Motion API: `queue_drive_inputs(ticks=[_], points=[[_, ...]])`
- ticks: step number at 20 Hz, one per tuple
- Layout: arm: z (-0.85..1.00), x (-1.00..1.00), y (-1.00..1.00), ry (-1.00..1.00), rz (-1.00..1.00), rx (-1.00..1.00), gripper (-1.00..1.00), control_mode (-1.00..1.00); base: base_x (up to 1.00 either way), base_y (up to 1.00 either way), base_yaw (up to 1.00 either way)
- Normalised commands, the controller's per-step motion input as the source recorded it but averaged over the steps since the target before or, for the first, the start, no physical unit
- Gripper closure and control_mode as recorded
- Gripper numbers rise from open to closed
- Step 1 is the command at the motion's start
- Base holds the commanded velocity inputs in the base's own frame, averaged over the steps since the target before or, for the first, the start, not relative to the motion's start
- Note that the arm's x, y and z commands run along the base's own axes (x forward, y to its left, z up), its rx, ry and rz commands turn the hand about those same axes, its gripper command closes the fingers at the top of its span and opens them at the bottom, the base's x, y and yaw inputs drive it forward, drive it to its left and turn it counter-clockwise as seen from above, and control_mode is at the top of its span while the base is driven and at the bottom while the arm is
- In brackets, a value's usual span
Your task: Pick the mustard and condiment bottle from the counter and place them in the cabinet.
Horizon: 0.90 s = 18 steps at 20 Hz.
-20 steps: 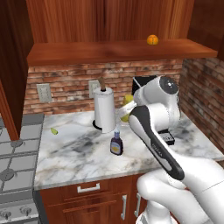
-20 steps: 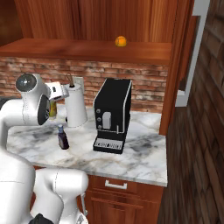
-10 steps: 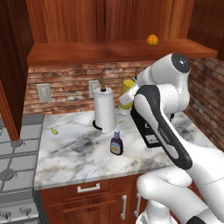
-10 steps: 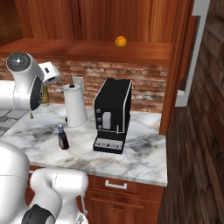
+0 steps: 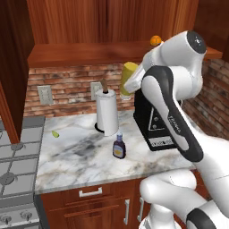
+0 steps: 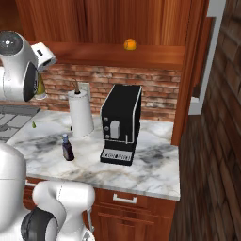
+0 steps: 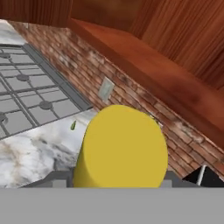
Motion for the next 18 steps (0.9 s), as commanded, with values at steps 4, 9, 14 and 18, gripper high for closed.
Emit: queue_drive_inputs(ticks=[4,9,14,18], points=[[0.50,-0.05,0.01,-0.14,0.04,-0.07,1.00,-1.00,0.00,0.00,0.00],[0.31,0.00,0.01,-0.15,0.01,-0.04,1.00,-1.00,0.00,0.00,0.00],[0.23,0.00,0.00,-0.15,0.00,-0.01,1.00,-1.00,0.00,0.00,0.00],[0.21,0.09,0.00,-0.12,0.00,0.00,1.00,-1.00,0.00,0.00,0.00]])
